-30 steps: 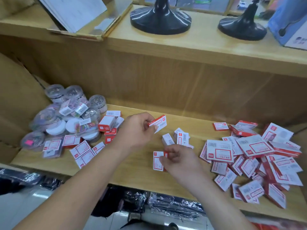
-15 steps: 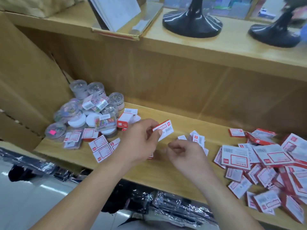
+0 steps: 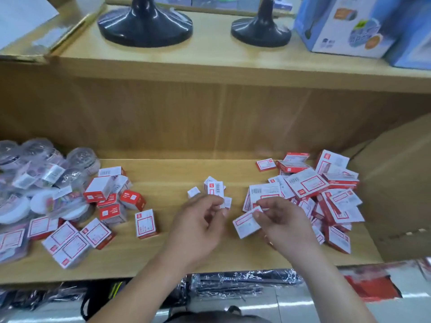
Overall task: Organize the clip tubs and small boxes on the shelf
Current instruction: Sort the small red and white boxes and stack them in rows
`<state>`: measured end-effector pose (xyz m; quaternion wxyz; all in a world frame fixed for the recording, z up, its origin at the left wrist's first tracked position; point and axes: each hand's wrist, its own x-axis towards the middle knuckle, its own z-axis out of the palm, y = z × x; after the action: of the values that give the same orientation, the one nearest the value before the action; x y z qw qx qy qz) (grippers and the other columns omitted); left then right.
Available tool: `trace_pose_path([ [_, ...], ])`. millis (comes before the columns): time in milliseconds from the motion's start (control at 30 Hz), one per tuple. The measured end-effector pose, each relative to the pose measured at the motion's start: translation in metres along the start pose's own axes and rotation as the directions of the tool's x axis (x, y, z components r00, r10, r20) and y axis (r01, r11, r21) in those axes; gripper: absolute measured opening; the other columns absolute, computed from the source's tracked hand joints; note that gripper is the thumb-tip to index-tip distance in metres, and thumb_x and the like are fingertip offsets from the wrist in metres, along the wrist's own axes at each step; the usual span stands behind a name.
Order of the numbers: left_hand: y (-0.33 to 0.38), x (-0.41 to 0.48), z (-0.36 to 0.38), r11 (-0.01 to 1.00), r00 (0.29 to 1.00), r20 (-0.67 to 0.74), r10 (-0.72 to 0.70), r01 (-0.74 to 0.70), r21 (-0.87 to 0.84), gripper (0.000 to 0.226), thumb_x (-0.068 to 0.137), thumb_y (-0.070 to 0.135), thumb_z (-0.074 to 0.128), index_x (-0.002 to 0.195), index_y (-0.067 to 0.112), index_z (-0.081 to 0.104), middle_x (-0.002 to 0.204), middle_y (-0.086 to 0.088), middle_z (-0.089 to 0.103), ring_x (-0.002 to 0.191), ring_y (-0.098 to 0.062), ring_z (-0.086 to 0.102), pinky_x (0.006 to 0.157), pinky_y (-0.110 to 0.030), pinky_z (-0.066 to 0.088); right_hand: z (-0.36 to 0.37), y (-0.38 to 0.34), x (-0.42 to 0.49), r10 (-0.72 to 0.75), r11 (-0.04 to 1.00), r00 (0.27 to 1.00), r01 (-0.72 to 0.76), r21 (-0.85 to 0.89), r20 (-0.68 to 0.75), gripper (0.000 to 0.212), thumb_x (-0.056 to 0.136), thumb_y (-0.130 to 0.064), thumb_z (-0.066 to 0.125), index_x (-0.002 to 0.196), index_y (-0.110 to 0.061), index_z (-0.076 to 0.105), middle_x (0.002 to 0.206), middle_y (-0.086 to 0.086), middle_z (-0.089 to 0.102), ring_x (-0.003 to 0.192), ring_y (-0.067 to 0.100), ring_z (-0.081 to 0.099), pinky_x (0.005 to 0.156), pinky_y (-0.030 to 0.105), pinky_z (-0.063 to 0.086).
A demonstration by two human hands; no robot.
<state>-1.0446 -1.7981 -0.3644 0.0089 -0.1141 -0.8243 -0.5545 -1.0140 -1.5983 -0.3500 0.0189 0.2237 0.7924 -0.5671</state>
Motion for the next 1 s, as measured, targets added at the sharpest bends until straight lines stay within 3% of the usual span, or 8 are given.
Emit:
trace_pose_path([
  [133,-0.012,0.008,-0.022,0.971,0.991,-0.054,0.12,-0.106,0.215,0.022,0.085,0.011,0.077,0.105,0.021,0.073,0.095,0.016,0.058,0.075,-0.004,0.061,0.062,-0.009,0.04,-0.003,0.005,0.008,-0.031,0.969,0.999,0.038,-0.246,0.031,0.014,0.089,-0.017,0.072,0.098,-0.028,0.071,0.077,0.001,0.072,0.056,0.015,0.058,0.064,0.037,0.053],
  [267,-0.021,0.002,-0.026,0.952,0.989,-0.03,0.145,-0.131,0.275,0.031,0.084,0.015,0.079,0.113,0.024,0.072,0.108,0.016,0.057,0.09,-0.002,0.062,0.07,-0.013,0.043,-0.008,-0.002,0.011,-0.146,0.882,0.989,0.125,-0.453,-0.011,0.022,0.09,-0.016,0.07,0.108,-0.027,0.074,0.095,-0.007,0.077,0.091,0.015,0.071,0.078,0.04,0.059],
  [400,-0.026,-0.004,-0.024,0.951,0.991,-0.004,0.132,-0.125,0.281,0.032,0.084,0.025,0.072,0.116,0.025,0.071,0.11,0.017,0.057,0.098,-0.006,0.063,0.078,-0.022,0.048,-0.019,-0.01,0.017,-0.206,0.855,0.977,0.151,-0.497,-0.057,0.027,0.092,-0.019,0.07,0.118,-0.022,0.071,0.086,-0.011,0.07,0.077,0.015,0.066,0.071,0.034,0.056],
  [533,-0.032,-0.007,-0.023,0.951,0.993,0.003,0.117,-0.113,0.288,0.032,0.086,0.027,0.071,0.118,0.024,0.07,0.111,0.017,0.058,0.101,-0.005,0.063,0.08,-0.026,0.051,-0.026,-0.008,0.027,-0.281,0.851,0.943,0.157,-0.501,-0.181,0.023,0.093,-0.012,0.064,0.114,-0.017,0.073,0.102,0.0,0.074,0.092,0.019,0.068,0.081,0.03,0.052],
  [633,-0.034,-0.009,-0.025,0.95,0.993,-0.003,0.115,-0.109,0.293,0.03,0.087,0.028,0.069,0.117,0.027,0.068,0.113,0.018,0.058,0.103,-0.006,0.063,0.08,-0.03,0.053,-0.033,-0.012,0.032,-0.36,0.819,0.896,0.171,-0.548,-0.259,0.026,0.094,-0.016,0.061,0.119,-0.017,0.07,0.109,0.003,0.069,0.091,0.02,0.064,0.08,0.028,0.047],
  [767,-0.032,-0.015,-0.024,0.943,0.992,0.025,0.121,-0.123,0.311,0.032,0.087,0.033,0.067,0.118,0.026,0.068,0.113,0.019,0.058,0.103,-0.005,0.06,0.082,-0.033,0.054,-0.018,-0.017,0.02,-0.375,0.737,0.925,0.26,-0.623,-0.057,0.032,0.086,-0.041,0.072,0.115,-0.028,0.069,0.102,-0.009,0.058,0.083,0.012,0.062,0.076,0.036,0.053],
  [867,-0.031,-0.021,-0.018,0.938,0.991,0.038,0.13,-0.136,0.32,0.036,0.086,0.034,0.069,0.121,0.027,0.066,0.115,0.019,0.057,0.102,-0.003,0.06,0.085,-0.029,0.053,0.01,-0.008,0.009,-0.41,0.732,0.908,0.38,-0.565,0.079,0.028,0.083,-0.042,0.076,0.107,-0.029,0.072,0.097,-0.016,0.057,0.078,0.003,0.058,0.072,0.033,0.054],
  [1000,-0.034,-0.029,-0.02,0.909,0.983,0.051,0.174,-0.18,0.375,0.038,0.087,0.028,0.072,0.124,0.024,0.066,0.118,0.014,0.059,0.105,-0.009,0.06,0.088,-0.028,0.051,0.029,-0.001,0.003,-0.45,0.815,0.888,0.45,-0.364,0.092,0.04,0.085,-0.034,0.073,0.124,-0.033,0.063,0.108,-0.022,0.055,0.094,0.004,0.06,0.081,0.034,0.057],
])
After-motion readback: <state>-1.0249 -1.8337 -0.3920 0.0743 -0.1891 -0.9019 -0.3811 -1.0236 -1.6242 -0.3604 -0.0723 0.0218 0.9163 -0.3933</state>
